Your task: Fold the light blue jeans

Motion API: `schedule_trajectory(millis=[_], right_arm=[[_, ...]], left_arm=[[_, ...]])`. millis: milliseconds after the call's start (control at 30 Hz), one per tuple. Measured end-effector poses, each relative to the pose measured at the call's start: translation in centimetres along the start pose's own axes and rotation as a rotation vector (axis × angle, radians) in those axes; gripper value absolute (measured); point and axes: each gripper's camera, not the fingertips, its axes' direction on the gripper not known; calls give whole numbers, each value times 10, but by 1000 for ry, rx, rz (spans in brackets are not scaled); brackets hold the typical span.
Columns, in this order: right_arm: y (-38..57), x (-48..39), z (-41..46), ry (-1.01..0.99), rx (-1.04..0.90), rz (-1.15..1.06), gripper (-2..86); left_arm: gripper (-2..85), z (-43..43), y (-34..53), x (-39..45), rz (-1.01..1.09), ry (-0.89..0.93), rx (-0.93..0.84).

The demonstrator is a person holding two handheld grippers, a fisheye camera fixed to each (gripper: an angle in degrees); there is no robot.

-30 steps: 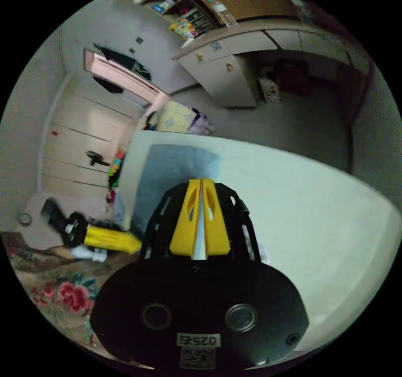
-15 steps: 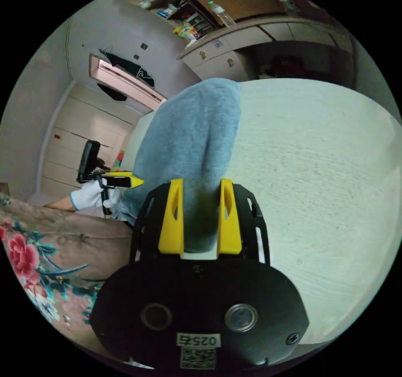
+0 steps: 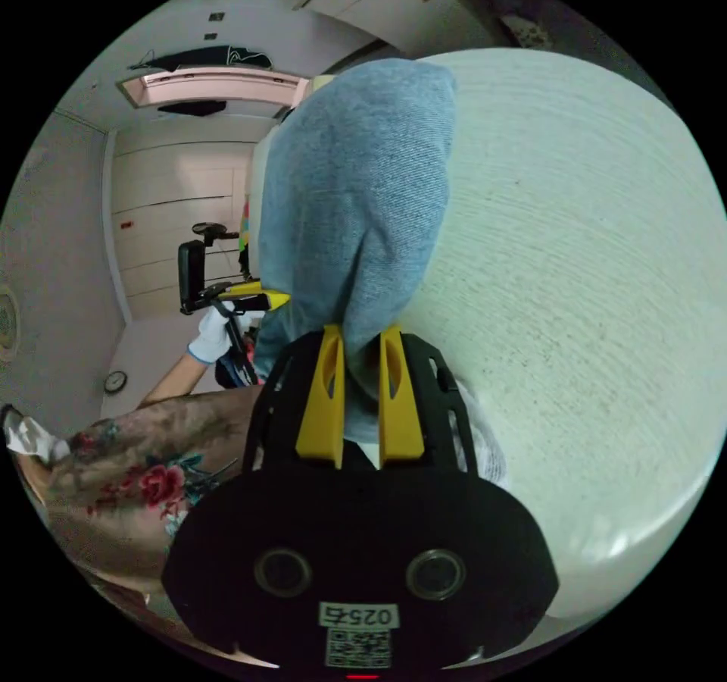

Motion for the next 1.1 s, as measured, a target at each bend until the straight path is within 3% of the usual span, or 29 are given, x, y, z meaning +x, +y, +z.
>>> schedule_trajectory(millis=[167, 333, 533, 700, 833, 967, 1100], right_arm=[[-14, -43, -10, 8, -74, -29, 66], [-22, -97, 13, -40, -163, -30, 65], [-55, -208, 50, -5, -250, -102, 65], [-85, -365, 126, -172, -328, -173, 64], [-95, -492, 194, -75, -368, -311, 63], [-117, -621, 276, -87, -453, -394, 61], [-138, -765, 350, -19, -529, -583, 58]], left_arm=[[73, -17, 46, -1, -77, 29, 89], [70, -45, 116, -38, -246, 168, 192], [64, -109, 178, -72, -363, 215, 318], [53, -210, 255, -110, -417, 262, 486], [54, -271, 324, -131, -502, 191, 609], [57, -330, 412, -168, -670, 254, 815], [57, -393, 449, -182, -743, 153, 948]])
